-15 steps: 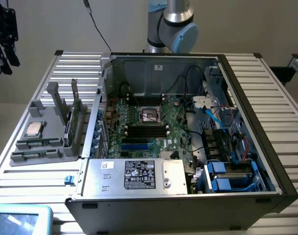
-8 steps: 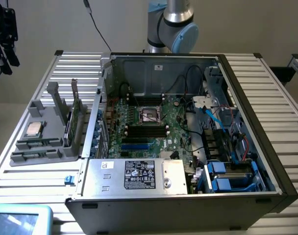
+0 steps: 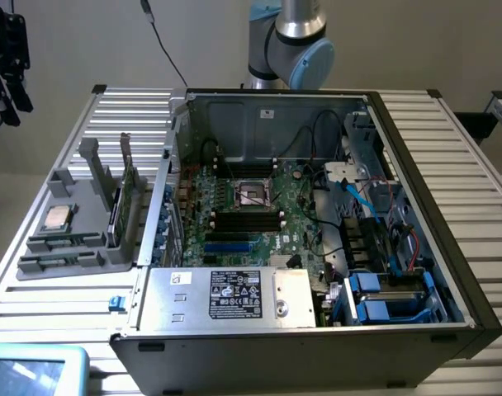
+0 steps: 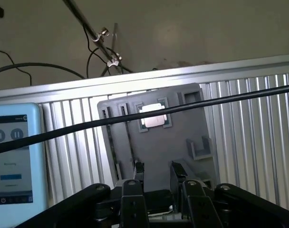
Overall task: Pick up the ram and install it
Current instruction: 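Pick up the ram and move it above insertion slot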
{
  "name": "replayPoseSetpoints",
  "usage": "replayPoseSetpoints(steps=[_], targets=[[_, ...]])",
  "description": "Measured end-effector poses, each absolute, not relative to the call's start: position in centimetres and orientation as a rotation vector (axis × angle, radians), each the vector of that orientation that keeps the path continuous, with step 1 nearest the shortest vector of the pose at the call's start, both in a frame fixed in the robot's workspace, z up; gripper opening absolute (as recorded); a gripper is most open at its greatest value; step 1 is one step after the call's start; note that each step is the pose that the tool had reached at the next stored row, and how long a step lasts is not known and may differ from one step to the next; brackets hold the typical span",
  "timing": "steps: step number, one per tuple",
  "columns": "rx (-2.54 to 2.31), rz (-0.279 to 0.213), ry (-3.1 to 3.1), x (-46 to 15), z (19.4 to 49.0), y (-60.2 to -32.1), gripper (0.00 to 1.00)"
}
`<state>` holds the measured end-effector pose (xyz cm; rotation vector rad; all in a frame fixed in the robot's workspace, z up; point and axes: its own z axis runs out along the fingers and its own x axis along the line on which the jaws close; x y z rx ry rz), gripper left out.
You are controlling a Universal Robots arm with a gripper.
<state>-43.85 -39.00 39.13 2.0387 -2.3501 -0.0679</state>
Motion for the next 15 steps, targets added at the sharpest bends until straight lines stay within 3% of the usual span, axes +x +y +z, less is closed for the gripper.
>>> replayPoseSetpoints(steps=[15], targets=[[2.104,-0.071,-2.288,-47.0,36.4,-39.0,0.35]])
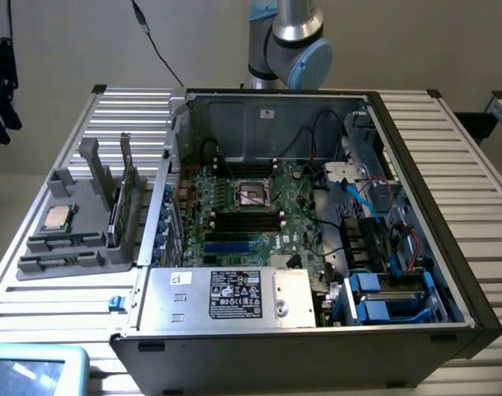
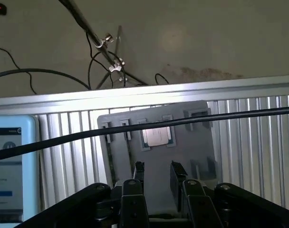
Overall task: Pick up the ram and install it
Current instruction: 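Pick up the ram and move it above insertion slot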
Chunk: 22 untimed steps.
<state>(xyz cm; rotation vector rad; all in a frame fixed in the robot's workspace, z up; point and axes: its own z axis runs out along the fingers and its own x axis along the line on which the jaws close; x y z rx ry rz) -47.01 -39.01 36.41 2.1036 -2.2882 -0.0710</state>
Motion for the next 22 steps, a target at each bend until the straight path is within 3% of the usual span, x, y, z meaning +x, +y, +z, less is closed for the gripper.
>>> replayPoseSetpoints(steps=[22], targets=[[2.259,-0.087,-2.123,-48.2,32.6,-39.5,0.35]])
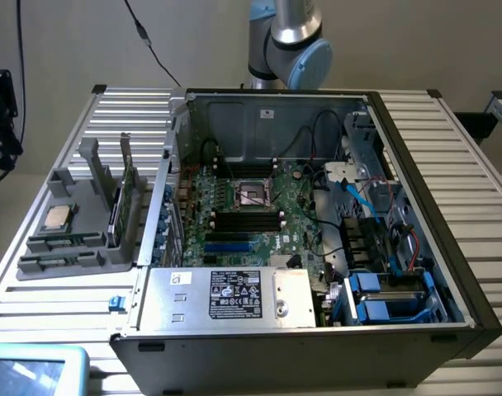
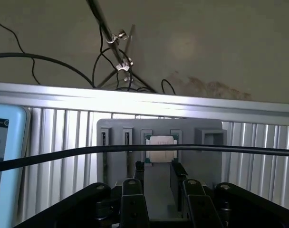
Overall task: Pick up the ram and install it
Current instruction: 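Pick up the ram and move it above insertion slot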
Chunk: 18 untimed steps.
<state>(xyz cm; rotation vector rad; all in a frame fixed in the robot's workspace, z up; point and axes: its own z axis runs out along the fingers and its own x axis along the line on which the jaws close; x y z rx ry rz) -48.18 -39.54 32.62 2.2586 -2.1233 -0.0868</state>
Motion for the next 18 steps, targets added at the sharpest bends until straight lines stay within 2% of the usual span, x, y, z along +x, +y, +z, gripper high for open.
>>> replayPoseSetpoints(steps=[18], targets=[[2.304,-0.08,-2.077,-48.9,30.0,-39.6,0.35]])
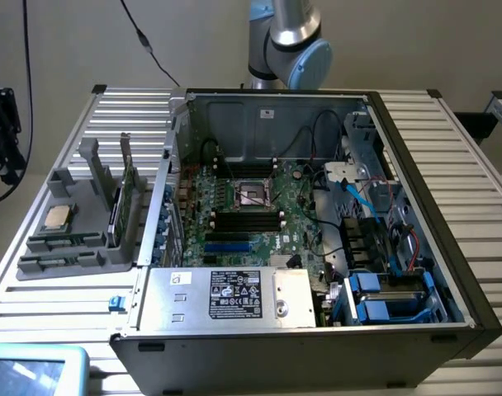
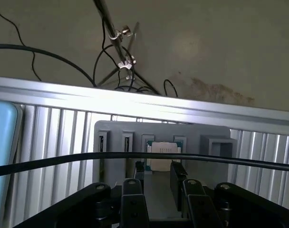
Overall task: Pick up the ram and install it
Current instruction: 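Pick up the ram and move it above insertion slot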
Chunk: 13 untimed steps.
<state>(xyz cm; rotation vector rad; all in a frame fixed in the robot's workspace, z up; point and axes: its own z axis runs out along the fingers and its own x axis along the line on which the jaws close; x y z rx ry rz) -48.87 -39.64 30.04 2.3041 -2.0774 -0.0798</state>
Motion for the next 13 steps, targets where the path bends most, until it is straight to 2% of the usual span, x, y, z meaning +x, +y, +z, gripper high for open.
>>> replayPoseSetpoints(steps=[13], targets=[[2.339,-0.079,-2.037,-49.0,27.7,-39.7,0.35]])
